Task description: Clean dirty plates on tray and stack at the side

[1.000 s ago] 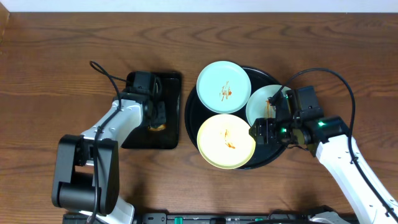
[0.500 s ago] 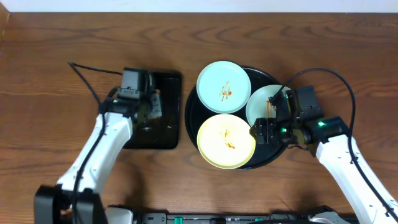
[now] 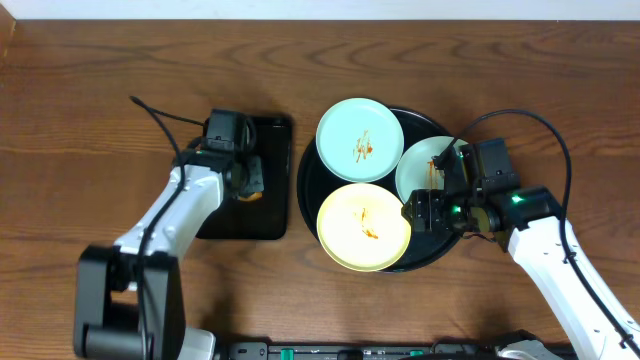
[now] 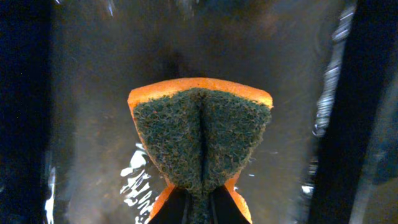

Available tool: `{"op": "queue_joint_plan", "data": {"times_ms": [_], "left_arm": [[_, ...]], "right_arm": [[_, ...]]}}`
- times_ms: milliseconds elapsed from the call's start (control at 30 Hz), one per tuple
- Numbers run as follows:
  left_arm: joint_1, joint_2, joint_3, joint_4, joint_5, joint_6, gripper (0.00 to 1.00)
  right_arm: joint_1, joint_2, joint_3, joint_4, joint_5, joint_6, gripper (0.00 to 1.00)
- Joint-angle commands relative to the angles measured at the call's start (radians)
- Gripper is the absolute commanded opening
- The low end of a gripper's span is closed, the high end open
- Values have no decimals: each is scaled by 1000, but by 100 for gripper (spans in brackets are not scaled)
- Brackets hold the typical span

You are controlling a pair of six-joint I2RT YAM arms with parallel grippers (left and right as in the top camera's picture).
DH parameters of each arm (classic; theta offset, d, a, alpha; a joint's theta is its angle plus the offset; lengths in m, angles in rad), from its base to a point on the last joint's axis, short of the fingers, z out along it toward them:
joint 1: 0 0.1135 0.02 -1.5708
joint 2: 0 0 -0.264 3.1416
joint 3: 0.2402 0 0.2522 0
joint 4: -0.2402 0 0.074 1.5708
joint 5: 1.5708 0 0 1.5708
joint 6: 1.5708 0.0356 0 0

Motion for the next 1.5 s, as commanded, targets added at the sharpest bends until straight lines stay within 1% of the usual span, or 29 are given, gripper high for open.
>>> {"op": "queue_joint_plan", "data": {"times_ms": [0,167,300,400,633,700,867,967,1000,1133,1300,1467], "left_arm": [[-1,58,3,2,-12,2,7],[-1,119,3,2,-8,2,8],[-1,101,6,1,-3,2,7],[-1,62,8,1,32,3,7],[-1,-113,9,24,37,2,8],[-1,-175,9,29,37,2,8],[-1,-305,8,41,37,3,8],[-1,-379,8,61,37,2,7],[-1,-396,8,67,37,2,8],[-1,-468,8,99,37,3,8],[-1,-525,8,141,37,3,8],[-1,-563,8,177,37,3,7]], "right_arm": [[9,7,2,4,7,14,80],[9,40,-2,6,6,14,80],[13,89,-2,8,6,14,79],[14,124,-2,24,-3,14,79],[21,200,-2,47,-35,14,73],[23,229,-2,55,-35,14,68],[30,307,-2,68,-35,14,60],[33,352,-2,78,-35,14,50],[33,363,-2,82,-35,14,47],[33,408,-2,112,-35,14,43],[33,430,-2,137,-36,14,23],[33,430,-2,146,-54,14,9]]}}
